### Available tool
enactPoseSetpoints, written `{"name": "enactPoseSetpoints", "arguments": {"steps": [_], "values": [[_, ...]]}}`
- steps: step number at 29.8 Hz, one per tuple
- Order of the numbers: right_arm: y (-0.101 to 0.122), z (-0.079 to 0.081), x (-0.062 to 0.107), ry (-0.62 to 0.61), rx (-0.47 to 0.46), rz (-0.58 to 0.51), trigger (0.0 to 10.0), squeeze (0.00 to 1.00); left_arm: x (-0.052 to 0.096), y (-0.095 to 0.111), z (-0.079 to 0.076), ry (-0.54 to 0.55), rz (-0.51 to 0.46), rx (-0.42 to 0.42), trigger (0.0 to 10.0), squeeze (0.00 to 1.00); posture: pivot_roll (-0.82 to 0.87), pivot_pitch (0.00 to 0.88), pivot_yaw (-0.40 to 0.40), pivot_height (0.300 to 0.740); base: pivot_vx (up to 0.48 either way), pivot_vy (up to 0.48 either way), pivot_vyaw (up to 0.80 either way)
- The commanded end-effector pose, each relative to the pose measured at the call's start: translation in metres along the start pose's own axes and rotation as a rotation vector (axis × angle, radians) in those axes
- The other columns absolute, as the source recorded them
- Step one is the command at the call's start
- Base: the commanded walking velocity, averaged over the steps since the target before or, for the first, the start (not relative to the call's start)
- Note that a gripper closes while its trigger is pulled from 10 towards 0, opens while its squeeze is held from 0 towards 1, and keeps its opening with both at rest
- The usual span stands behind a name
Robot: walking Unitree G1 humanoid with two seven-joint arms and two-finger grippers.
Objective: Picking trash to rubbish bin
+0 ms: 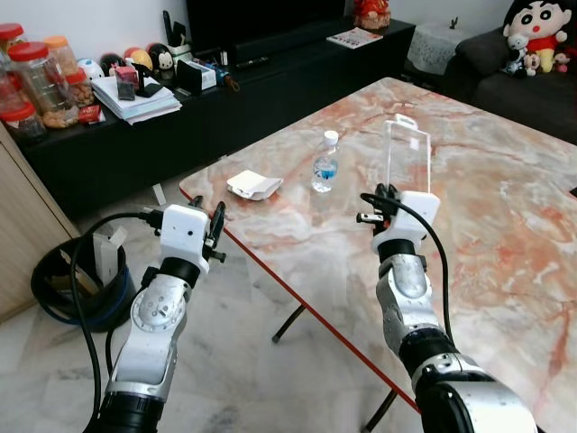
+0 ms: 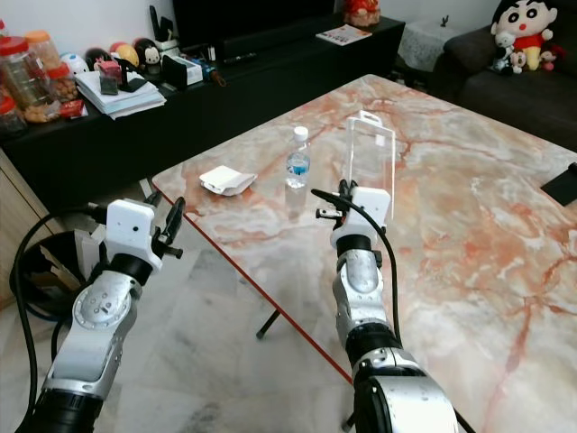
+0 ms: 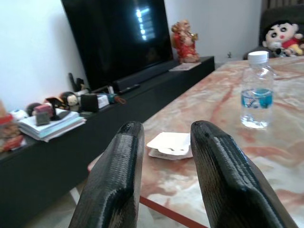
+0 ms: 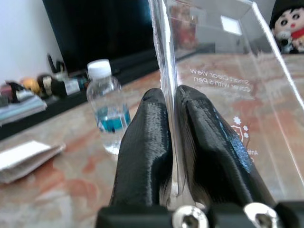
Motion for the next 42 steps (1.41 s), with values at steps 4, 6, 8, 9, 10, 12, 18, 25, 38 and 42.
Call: {"name": "enactPoseSetpoints", "arguments": {"steps": [4,6,8,9,10,12,18,25,38,42], "values": [[-0.007,0.002,0.012,0.059,0.030,-0.025,10.0,0.00,-0.003,0.005,0.006,0.030,-0.035,0.004,10.0,0.00,-0.05,0.000,-0.010,0.740,0.000,0.000,0.00],[-0.008,-0.001,0.014,0.053,0.036,-0.024,10.0,0.00,-0.002,0.004,0.008,0.032,-0.036,0.004,10.0,0.00,-0.05,0.000,-0.008,0.740,0.000,0.000,0.00],[-0.008,-0.007,0.014,0.039,0.033,-0.031,10.0,0.00,0.001,0.001,0.012,0.046,-0.033,0.007,10.0,0.00,-0.06,0.000,-0.004,0.740,0.000,0.000,0.00],[-0.007,-0.008,0.014,0.038,0.034,-0.034,10.0,0.00,0.002,0.000,0.015,0.056,-0.029,0.008,10.0,0.00,-0.07,0.000,-0.003,0.740,0.000,0.000,0.00],[-0.007,-0.008,0.014,0.038,0.034,-0.036,10.0,0.00,0.002,-0.001,0.017,0.060,-0.028,0.007,10.0,0.00,-0.07,0.000,-0.003,0.740,0.000,0.000,0.00],[-0.006,-0.006,0.014,0.042,0.030,-0.035,10.0,0.00,0.002,-0.002,0.020,0.074,-0.029,0.006,10.0,0.00,-0.07,0.000,-0.006,0.740,0.000,0.000,0.00],[-0.003,0.006,0.011,0.063,0.007,-0.038,10.0,0.00,-0.002,0.000,0.020,0.080,-0.045,0.009,10.0,0.00,-0.06,0.000,-0.008,0.740,0.000,0.000,0.00],[-0.002,0.009,0.010,0.074,0.000,-0.038,10.0,0.00,-0.002,-0.002,0.020,0.074,-0.046,0.012,10.0,0.00,-0.06,0.000,-0.009,0.740,0.000,0.000,0.00],[-0.006,0.009,0.012,0.087,0.009,-0.021,10.0,0.00,-0.001,-0.003,0.019,0.077,-0.047,0.027,10.0,0.00,-0.06,0.000,-0.016,0.740,-0.077,0.000,0.00],[-0.006,0.009,0.012,0.090,0.010,-0.020,10.0,0.00,0.000,-0.004,0.019,0.079,-0.049,0.027,10.0,0.00,-0.06,0.000,-0.018,0.740,-0.252,0.000,0.00]]}}
Point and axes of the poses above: a point about 5 cm out from each wrist's last joint towards the gripper, its own x axis pointing back from the gripper into the wrist, its own y axis along the axis of the wrist's last joint, z = x × y, the point moved 2 cm from there along -x, pointing out of the wrist towards the gripper, and after that the axes turned 14 degrees about x, right-handed, at the moved point
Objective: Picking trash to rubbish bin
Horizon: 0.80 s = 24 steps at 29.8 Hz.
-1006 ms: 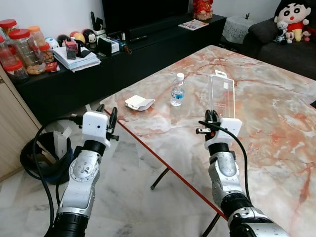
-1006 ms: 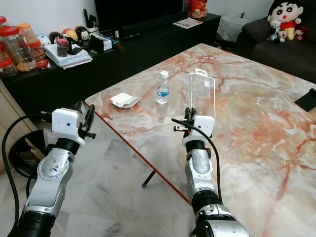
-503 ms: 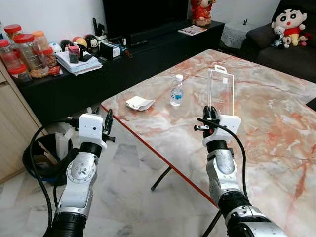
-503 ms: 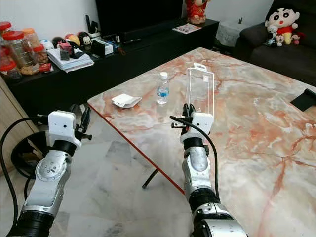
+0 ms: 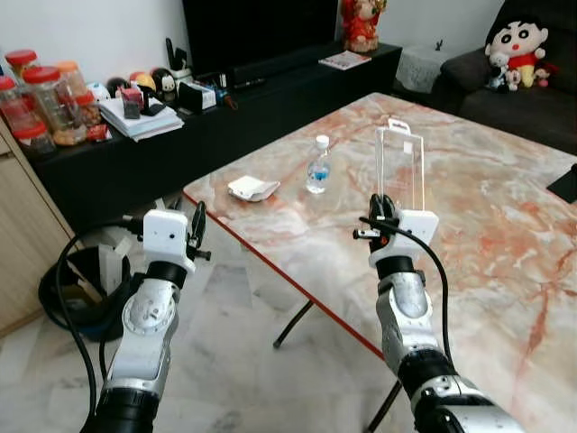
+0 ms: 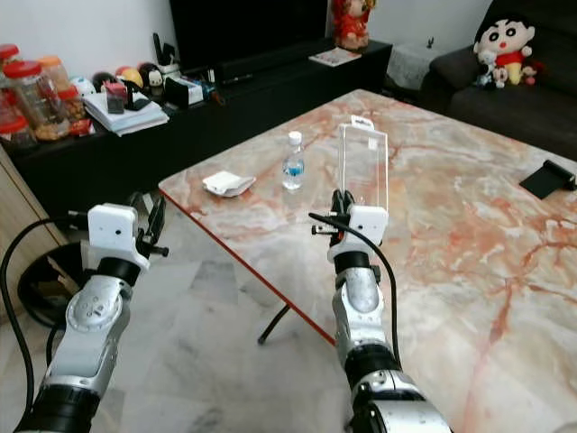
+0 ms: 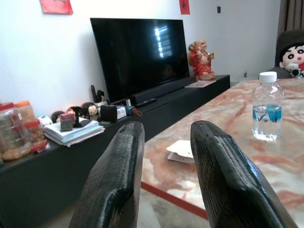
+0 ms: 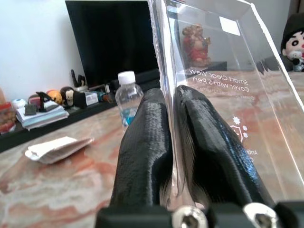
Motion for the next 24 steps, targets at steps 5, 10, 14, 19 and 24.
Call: {"name": "enactPoseSetpoints", "arguments": {"steps": [5,10,14,19,24], "values": [[0.0030,0.0016,-0.0036,0.020,0.007,-0.003,10.0,0.00,-0.0016,0.0020,0.0018,0.015,-0.014,0.016,10.0,0.00,-0.06,0.000,-0.024,0.740,-0.252,0.000,0.00],[0.0029,0.0015,-0.0040,0.024,0.009,0.000,10.0,0.00,-0.0012,0.0019,0.0024,0.020,-0.014,0.021,10.0,0.00,-0.06,0.000,-0.028,0.740,-0.254,0.000,0.00],[0.0024,0.0015,-0.0040,0.026,0.010,0.004,10.0,0.00,-0.0011,0.0018,0.0027,0.022,-0.014,0.023,10.0,0.00,-0.06,0.000,-0.029,0.740,-0.253,0.000,0.00],[0.0011,0.0005,-0.0034,0.025,0.013,0.009,10.0,0.00,-0.0014,0.0017,0.0024,0.023,-0.015,0.026,10.0,0.00,-0.06,0.000,-0.032,0.740,-0.247,0.000,0.00],[-0.0008,-0.0006,-0.0019,0.027,0.016,0.016,10.0,0.00,-0.0007,0.0013,0.0023,0.025,-0.014,0.029,10.0,0.00,-0.06,0.000,-0.034,0.740,-0.242,0.000,0.00]]}}
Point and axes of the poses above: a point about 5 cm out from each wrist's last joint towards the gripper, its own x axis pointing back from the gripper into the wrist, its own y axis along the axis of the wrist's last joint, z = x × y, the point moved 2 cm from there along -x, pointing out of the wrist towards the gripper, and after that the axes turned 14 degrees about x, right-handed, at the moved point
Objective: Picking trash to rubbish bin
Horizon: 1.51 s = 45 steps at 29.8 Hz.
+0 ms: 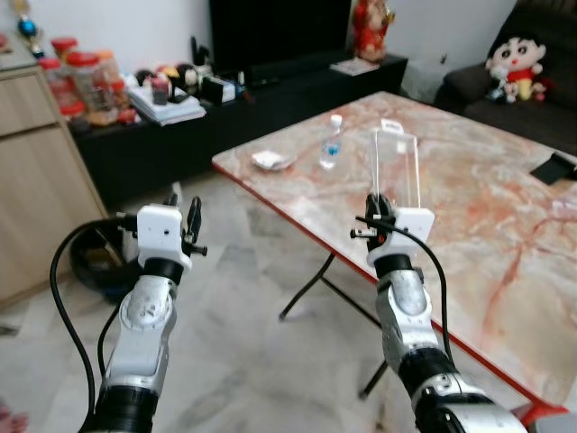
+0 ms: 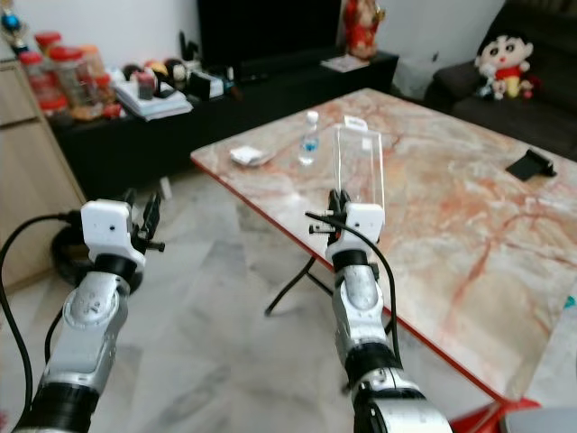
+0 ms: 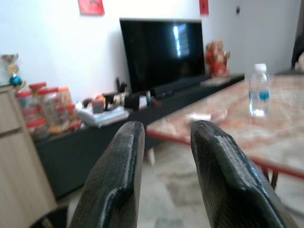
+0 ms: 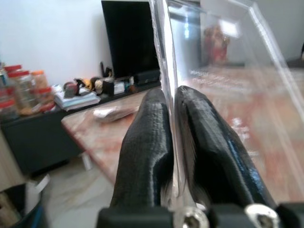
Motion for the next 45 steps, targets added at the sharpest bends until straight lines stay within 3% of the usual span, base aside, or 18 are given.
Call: {"name": "enactPoseSetpoints", "arguments": {"steps": [1,7,12,13,18,19,20,22,27,31,32,33,40,45], "values": [[0.002,-0.002,-0.002,-0.001,0.006,-0.004,10.0,0.00,-0.002,0.004,-0.001,-0.005,-0.019,0.004,10.0,0.00,-0.07,0.000,-0.036,0.740,-0.244,0.000,0.00],[-0.001,-0.004,0.000,0.001,0.011,0.008,10.0,0.00,-0.002,0.003,0.000,-0.001,-0.014,0.002,10.0,0.00,-0.07,0.000,-0.039,0.740,-0.202,0.000,0.00],[-0.021,-0.005,0.011,0.031,0.020,0.100,10.0,0.00,0.003,-0.011,0.005,0.008,0.043,-0.006,10.0,0.00,-0.07,0.000,-0.040,0.740,0.000,0.000,0.00],[-0.037,-0.005,0.021,0.051,0.030,0.176,10.0,0.00,0.008,-0.023,0.008,0.012,0.091,-0.001,10.0,0.00,-0.07,0.000,-0.043,0.740,0.000,0.000,0.00],[-0.052,-0.006,0.032,0.057,0.029,0.250,10.0,0.00,0.014,-0.033,0.012,0.021,0.133,0.001,10.0,0.00,-0.08,0.000,-0.044,0.740,0.000,0.000,0.00],[-0.081,-0.011,0.057,0.048,0.006,0.400,10.0,0.00,0.026,-0.053,0.022,0.044,0.221,-0.001,10.0,0.00,-0.08,0.000,-0.044,0.740,0.000,0.000,0.00],[-0.081,-0.011,0.057,0.048,0.006,0.400,10.0,0.00,0.026,-0.053,0.022,0.044,0.221,-0.001,10.0,0.00,-0.08,0.000,-0.044,0.740,0.000,0.000,0.00],[-0.108,-0.016,0.088,0.039,-0.022,0.552,10.0,0.00,0.044,-0.077,0.033,0.081,0.329,0.006,10.0,0.00,-0.08,0.000,-0.044,0.740,0.000,0.000,0.00],[-0.126,-0.016,0.113,0.050,-0.013,0.665,10.0,0.00,0.060,-0.095,0.041,0.108,0.410,0.006,10.0,0.00,-0.08,0.000,-0.042,0.740,0.000,0.000,0.00],[-0.142,-0.015,0.140,0.067,-0.001,0.783,10.0,0.00,0.083,-0.120,0.046,0.131,0.552,0.027,10.0,0.00,-0.08,0.000,-0.036,0.740,0.000,0.000,0.00],[-0.142,-0.015,0.140,0.067,-0.001,0.783,10.0,0.00,0.083,-0.120,0.046,0.131,0.552,0.027,10.0,0.00,-0.08,0.000,-0.036,0.740,0.000,0.000,0.00],[-0.150,-0.010,0.156,0.092,0.008,0.856,10.0,0.00,0.103,-0.138,0.052,0.173,0.657,0.041,10.0,0.00,-0.08,0.000,-0.034,0.740,0.000,0.000,0.00],[-0.161,-0.001,0.181,0.120,-0.002,0.962,10.0,0.00,0.154,-0.162,0.067,0.283,0.837,0.044,10.0,0.00,-0.08,0.000,-0.029,0.740,0.000,0.000,0.00],[-0.163,0.002,0.185,0.134,0.005,0.981,10.0,0.00,0.171,-0.168,0.073,0.338,0.894,0.065,10.0,0.00,-0.09,0.000,-0.027,0.740,0.000,0.000,0.00]]}}
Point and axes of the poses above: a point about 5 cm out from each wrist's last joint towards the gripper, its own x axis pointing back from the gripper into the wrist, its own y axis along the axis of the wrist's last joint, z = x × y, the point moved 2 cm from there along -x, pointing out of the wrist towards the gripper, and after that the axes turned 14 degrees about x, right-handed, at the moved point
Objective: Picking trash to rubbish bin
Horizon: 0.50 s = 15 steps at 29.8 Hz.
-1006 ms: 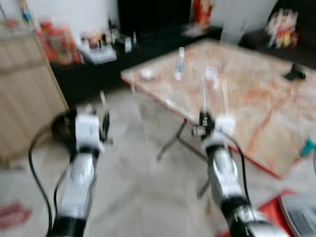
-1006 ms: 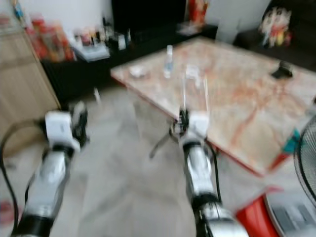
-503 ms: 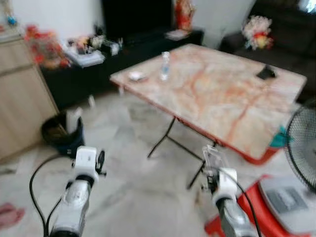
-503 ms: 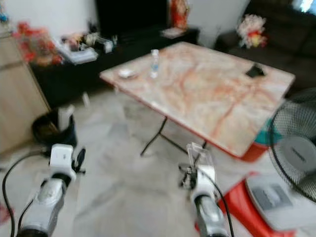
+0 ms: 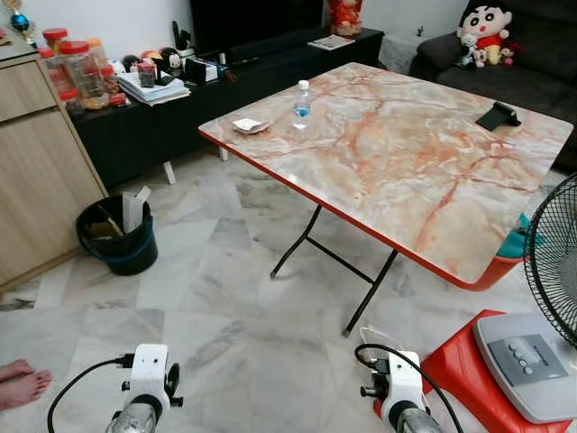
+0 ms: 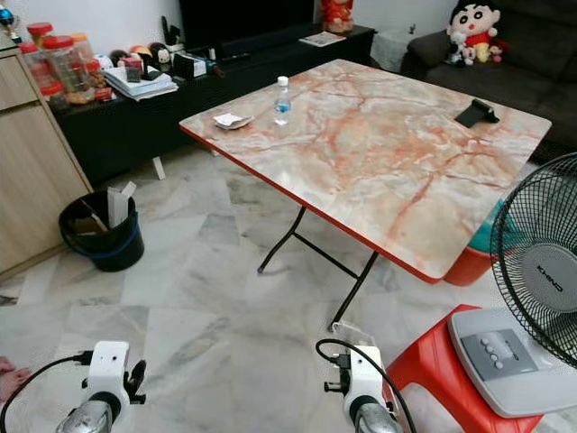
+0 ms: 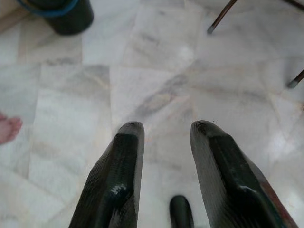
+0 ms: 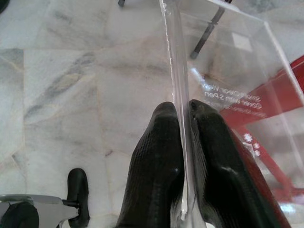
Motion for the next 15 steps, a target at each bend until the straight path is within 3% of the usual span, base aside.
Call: {"name": "enactPoseSetpoints", "arguments": {"steps": [1,7,15], "values": [[-0.002,0.001,0.000,0.002,0.012,0.017,10.0,0.00,0.004,-0.010,0.010,0.045,0.041,0.027,10.0,0.00,-0.09,0.000,-0.027,0.740,0.000,0.000,0.79],[-0.012,0.003,0.002,-0.005,0.025,0.071,10.0,0.00,0.012,-0.034,0.020,0.117,0.138,0.084,10.0,0.00,-0.08,0.000,-0.018,0.740,0.000,0.000,0.79],[-0.015,0.008,0.002,-0.002,0.023,0.084,10.0,0.00,0.015,-0.040,0.022,0.129,0.163,0.093,10.0,0.00,-0.09,0.000,-0.013,0.740,0.000,0.000,0.79]]}}
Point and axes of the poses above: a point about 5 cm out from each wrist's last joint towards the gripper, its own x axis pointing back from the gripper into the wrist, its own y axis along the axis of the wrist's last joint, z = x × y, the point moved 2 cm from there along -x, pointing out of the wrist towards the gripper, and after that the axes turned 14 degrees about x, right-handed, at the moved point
